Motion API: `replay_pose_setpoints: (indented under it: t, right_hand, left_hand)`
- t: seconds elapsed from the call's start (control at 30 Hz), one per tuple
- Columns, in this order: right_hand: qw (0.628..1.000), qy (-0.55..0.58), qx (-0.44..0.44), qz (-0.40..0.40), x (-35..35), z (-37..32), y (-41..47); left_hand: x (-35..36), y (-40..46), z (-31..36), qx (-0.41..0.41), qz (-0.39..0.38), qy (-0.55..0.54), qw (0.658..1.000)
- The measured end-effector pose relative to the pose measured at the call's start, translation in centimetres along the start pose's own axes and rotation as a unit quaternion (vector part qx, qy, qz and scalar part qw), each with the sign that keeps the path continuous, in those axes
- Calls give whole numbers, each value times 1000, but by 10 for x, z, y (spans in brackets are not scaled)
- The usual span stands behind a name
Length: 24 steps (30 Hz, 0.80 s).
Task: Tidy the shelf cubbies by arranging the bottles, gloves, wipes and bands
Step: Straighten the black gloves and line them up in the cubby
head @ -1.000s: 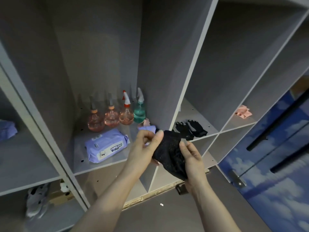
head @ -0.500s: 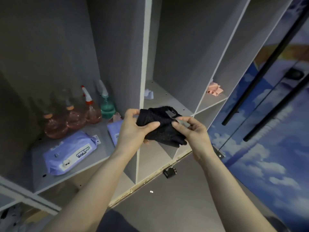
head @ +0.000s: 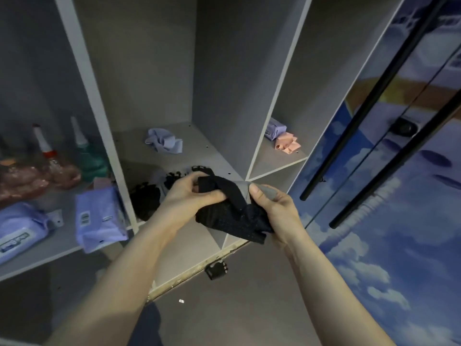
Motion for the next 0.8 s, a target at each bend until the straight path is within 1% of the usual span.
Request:
replay_pose_setpoints:
  t: [0.1, 0.23, 0.3, 0.4, 0.47, 0.53, 0.63, 0.7, 0.8]
  right_hand:
    - [998, -58, 18, -30, -19, -3, 20]
    - [993, -91, 52, -53, -31, -7, 48]
    - [992, -96, 70, -50, -34, -7, 65]
    - [992, -68, 93, -60, -36, -6, 94]
    - [990, -47, 106, -82, -36, -5, 114]
    - [986, -50, 114, -110, -37, -5, 136]
    - [979, -73, 110, -152, -37, -4, 167]
    - [972, -103, 102, -184, -35, -3, 182]
    - [958, -150, 94, -227, -35, 4, 199]
  left_hand:
    - [13, 10, 0, -37, -16, -8, 999]
    - [25, 27, -2, -50, -46, 45, 997]
    - [27, 43, -5, -50, -21, 51, 997]
    - [26, 66, -11, -28, 17, 51, 998]
    - [21, 80, -13, -20, 6, 48, 999]
    - [17, 90, -9, -40, -15, 39, 998]
    - [15, 108, -5, -82, -11, 31, 996]
    - [18, 121, -7, -102, -16, 58, 993]
    - [23, 136, -19, -130, -46, 90, 986]
Point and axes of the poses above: each hand's wrist, its own y-axis towards the middle knuckle, its own x-axis out of the palm, z = x × y, the point moved 1 cm from there along y, towards the middle knuckle, and after that the axes turned 1 degree about y, right-handed, at the moved point
